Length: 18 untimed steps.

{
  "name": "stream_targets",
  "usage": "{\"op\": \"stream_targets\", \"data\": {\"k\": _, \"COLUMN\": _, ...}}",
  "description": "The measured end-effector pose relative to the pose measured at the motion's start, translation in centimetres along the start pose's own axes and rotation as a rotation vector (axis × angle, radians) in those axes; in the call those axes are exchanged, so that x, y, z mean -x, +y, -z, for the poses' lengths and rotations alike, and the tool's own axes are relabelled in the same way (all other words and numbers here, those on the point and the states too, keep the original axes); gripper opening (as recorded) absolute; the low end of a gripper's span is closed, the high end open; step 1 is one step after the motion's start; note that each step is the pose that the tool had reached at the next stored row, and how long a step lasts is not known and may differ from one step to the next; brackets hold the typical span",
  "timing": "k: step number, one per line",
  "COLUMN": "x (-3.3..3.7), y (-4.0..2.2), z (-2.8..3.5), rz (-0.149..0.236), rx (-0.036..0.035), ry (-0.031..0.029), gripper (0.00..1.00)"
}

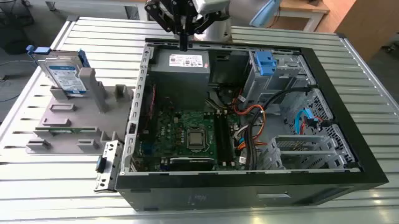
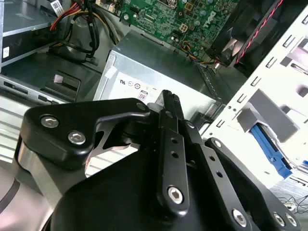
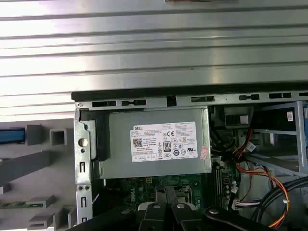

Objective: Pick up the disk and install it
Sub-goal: 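Reach for the disk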

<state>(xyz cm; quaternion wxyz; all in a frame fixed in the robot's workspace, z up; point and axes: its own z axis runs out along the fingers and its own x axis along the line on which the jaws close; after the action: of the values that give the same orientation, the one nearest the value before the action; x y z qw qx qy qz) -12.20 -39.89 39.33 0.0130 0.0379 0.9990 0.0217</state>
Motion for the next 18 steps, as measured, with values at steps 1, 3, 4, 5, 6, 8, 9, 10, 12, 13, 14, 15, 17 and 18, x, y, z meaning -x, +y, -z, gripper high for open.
{"op": "stream_targets", "data": {"k": 1, "x": 0.0, "y": 0.0, "z": 0.0, "rz": 0.0, "rx": 0.0, "ry": 0.0, "gripper": 0.11}}
{"op": "stream_targets", "data": {"k": 3, "x": 0.0, "y": 0.0, "z": 0.0, "rz": 0.0, "rx": -0.0012, "ry": 0.0001, "gripper": 0.11}}
{"op": "stream_targets", "data": {"k": 4, "x": 0.0, "y": 0.0, "z": 0.0, "rz": 0.0, "rx": -0.0012, "ry": 0.0001, "gripper": 0.11}}
{"op": "stream_targets", "data": {"k": 5, "x": -0.01, "y": 0.0, "z": 0.0, "rz": 0.0, "rx": -0.0012, "ry": 0.0, "gripper": 0.11}}
{"op": "stream_targets", "data": {"k": 6, "x": -0.04, "y": 0.01, "z": 0.0, "rz": 0.0, "rx": -0.0013, "ry": 0.0, "gripper": 0.11}}
{"op": "stream_targets", "data": {"k": 8, "x": -0.11, "y": 0.0, "z": 0.0, "rz": 0.0, "rx": -0.0013, "ry": 0.0, "gripper": 0.11}}
{"op": "stream_targets", "data": {"k": 9, "x": -0.15, "y": -0.01, "z": 0.0, "rz": 0.0, "rx": -0.0012, "ry": 0.0, "gripper": 0.11}}
{"op": "stream_targets", "data": {"k": 10, "x": -0.17, "y": -0.01, "z": 0.0, "rz": 0.0, "rx": -0.0012, "ry": 0.0, "gripper": 0.11}}
{"op": "stream_targets", "data": {"k": 12, "x": -0.23, "y": -0.02, "z": 0.0, "rz": 0.0, "rx": -0.0012, "ry": 0.0, "gripper": 0.11}}
{"op": "stream_targets", "data": {"k": 13, "x": -0.28, "y": -0.02, "z": 0.01, "rz": 0.0, "rx": -0.0012, "ry": 0.0, "gripper": 0.11}}
{"op": "stream_targets", "data": {"k": 14, "x": -0.32, "y": -0.02, "z": 0.01, "rz": 0.0, "rx": -0.0012, "ry": 0.0, "gripper": 0.11}}
{"op": "stream_targets", "data": {"k": 15, "x": -0.36, "y": -0.03, "z": 0.01, "rz": 0.0, "rx": -0.0012, "ry": 0.0, "gripper": 0.11}}
{"op": "stream_targets", "data": {"k": 17, "x": -0.44, "y": -0.03, "z": 0.01, "rz": 0.0, "rx": -0.0012, "ry": 0.0, "gripper": 0.11}}
{"op": "stream_targets", "data": {"k": 18, "x": -0.47, "y": -0.03, "z": 0.01, "rz": 0.0, "rx": -0.0013, "ry": 0.0, "gripper": 0.11}}
